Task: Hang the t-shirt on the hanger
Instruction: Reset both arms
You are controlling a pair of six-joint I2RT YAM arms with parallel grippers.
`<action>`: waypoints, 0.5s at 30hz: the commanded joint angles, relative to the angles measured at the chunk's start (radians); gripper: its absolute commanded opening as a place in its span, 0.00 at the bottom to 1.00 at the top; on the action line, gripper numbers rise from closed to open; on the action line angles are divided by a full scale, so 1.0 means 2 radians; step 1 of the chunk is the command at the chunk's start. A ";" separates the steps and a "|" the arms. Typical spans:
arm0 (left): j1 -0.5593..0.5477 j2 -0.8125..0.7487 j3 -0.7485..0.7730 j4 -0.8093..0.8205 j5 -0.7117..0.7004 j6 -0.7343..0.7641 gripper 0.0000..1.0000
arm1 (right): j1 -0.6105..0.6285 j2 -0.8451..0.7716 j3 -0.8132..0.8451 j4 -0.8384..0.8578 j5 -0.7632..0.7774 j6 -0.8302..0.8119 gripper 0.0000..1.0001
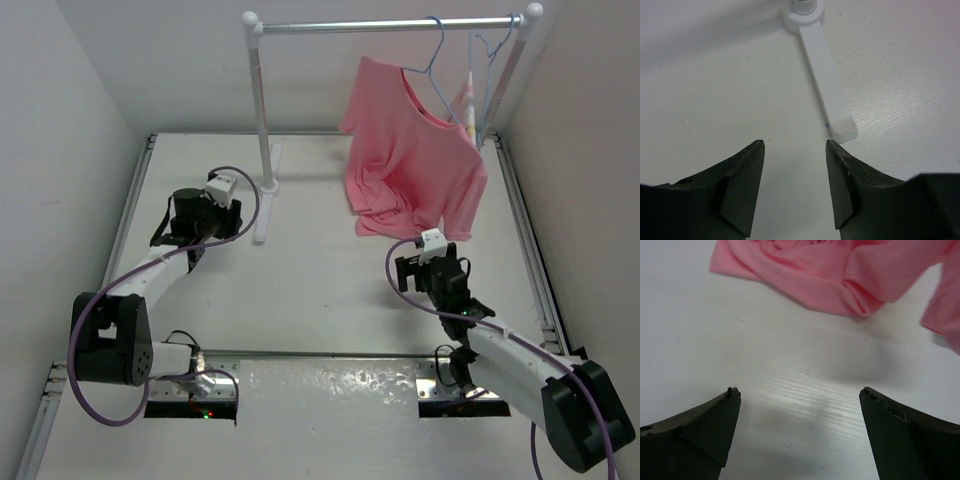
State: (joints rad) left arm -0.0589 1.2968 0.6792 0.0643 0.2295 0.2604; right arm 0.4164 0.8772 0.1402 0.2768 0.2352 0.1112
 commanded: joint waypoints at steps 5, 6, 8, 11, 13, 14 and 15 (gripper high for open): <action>0.004 -0.007 0.021 0.025 -0.042 -0.011 0.49 | -0.001 -0.008 -0.017 0.102 0.078 0.007 0.99; 0.005 -0.009 0.021 0.025 -0.053 -0.011 0.49 | 0.000 -0.007 -0.016 0.101 0.083 0.007 0.99; 0.006 -0.006 0.022 0.026 -0.064 -0.012 0.49 | -0.001 -0.005 -0.016 0.101 0.083 0.007 0.99; 0.007 -0.003 0.022 0.022 -0.067 -0.010 0.48 | 0.000 -0.002 -0.016 0.099 0.084 0.007 0.99; 0.008 -0.002 0.022 0.018 -0.060 -0.004 0.48 | 0.000 0.001 -0.013 0.098 0.084 0.007 0.99; 0.010 -0.004 0.022 0.018 -0.053 -0.004 0.48 | -0.001 0.003 -0.011 0.095 0.081 0.007 0.99; 0.010 -0.006 0.019 0.019 -0.040 -0.004 0.48 | -0.001 0.005 -0.010 0.093 0.078 0.007 0.99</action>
